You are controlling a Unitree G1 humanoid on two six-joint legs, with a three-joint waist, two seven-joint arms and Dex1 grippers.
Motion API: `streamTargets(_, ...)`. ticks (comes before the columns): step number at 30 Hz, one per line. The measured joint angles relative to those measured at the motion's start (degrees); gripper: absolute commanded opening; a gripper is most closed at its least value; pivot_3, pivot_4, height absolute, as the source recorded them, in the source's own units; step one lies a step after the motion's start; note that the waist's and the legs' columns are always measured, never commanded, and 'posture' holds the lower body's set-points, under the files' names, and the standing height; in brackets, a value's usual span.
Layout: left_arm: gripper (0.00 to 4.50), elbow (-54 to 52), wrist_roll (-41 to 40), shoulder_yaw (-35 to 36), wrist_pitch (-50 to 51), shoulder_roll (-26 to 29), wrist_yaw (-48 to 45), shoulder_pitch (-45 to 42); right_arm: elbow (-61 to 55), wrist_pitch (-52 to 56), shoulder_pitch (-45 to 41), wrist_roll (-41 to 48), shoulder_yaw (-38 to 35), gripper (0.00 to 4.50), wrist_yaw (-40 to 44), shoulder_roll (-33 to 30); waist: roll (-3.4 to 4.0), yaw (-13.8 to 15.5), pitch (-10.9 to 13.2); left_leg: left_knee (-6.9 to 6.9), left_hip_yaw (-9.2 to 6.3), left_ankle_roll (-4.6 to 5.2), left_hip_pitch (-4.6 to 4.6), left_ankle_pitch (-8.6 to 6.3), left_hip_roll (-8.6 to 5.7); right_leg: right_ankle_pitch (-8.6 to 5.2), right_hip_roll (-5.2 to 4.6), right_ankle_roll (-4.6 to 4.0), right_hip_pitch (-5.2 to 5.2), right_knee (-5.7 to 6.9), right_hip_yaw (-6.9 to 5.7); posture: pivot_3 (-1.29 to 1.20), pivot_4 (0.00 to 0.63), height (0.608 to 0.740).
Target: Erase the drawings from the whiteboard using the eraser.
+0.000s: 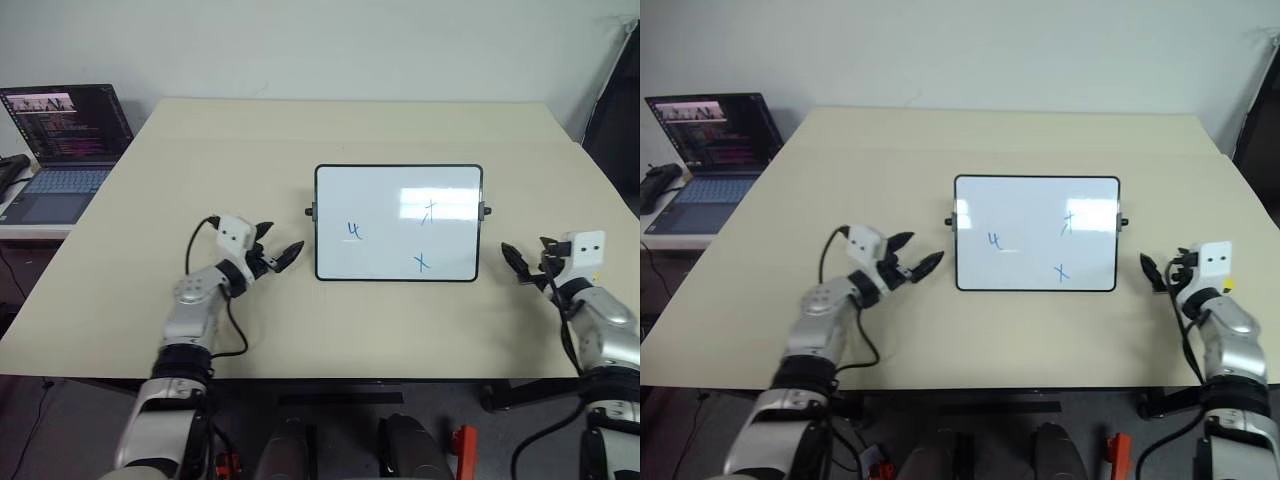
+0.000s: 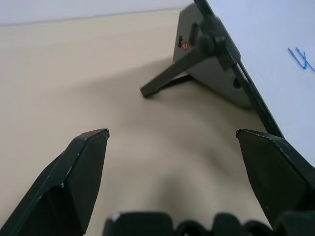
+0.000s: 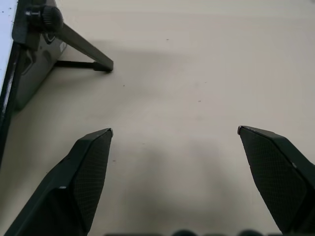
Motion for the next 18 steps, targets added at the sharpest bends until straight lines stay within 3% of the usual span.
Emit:
streamTargets(3, 4.50, -11.7, -8.5, 1.4, 12.9, 7.0, -7.2, 1.8, -5.2, 4.8, 1.1, 2.9, -2.5, 4.45, 2.6, -4.4, 0.02, -0.1, 0.0, -0.02, -0.02, 0.00, -0.05, 0.00, 0.01, 0.00, -0.01, 0.00, -0.05, -0.01, 0.00, 0.00, 0.150, 0.740)
streamTargets(7, 4.50, -25.3, -18.2, -0.1, 25.2, 9.5, -14.0, 1.3, -6.7, 8.9, 1.3, 5.5, -5.5, 4.45, 5.3, -9.2, 0.00, 0.5, 0.0, 0.07, -0.07, 0.00, 0.02, 0.00, -0.02, -0.02, -0.03, 0.01, 0.16, -0.08, -0.09, 0.00, 0.150, 0.740)
streamTargets(10, 4.50, -28.5, -19.6, -4.1, 28.1, 5.2, -14.0, -3.2, -1.9, 10.4, -0.2, 5.8, -7.1, 4.45, 5.6, -12.6, 0.00, 0.9, 0.0, 0.17, -0.06, 0.00, 0.03, 0.00, -0.05, 0.00, -0.03, 0.04, 0.23, -0.11, -0.09, 0.00, 0.150, 0.740)
streamTargets(14, 4.50, -25.8, -14.7, -11.1, 24.6, -2.6, -12.4, -5.6, 6.5, 11.8, -3.0, 4.7, -7.1, 4.45, 6.4, -15.0, -0.03, 0.2, 0.0, 0.11, 0.04, 0.01, 0.08, 0.00, -0.02, -0.01, 0.02, 0.00, 0.20, -0.12, 0.01, 0.00, 0.150, 0.740)
streamTargets(18, 4.50, -21.3, -9.7, -15.2, 20.5, -5.3, -12.6, -6.1, 15.2, 11.4, -4.4, 1.7, -4.2, 4.45, 8.4, -15.4, 0.00, -1.1, 0.0, 0.00, 0.11, 0.01, 0.11, 0.00, 0.04, -0.07, 0.09, -0.09, 0.12, -0.09, 0.09, 0.00, 0.150, 0.740)
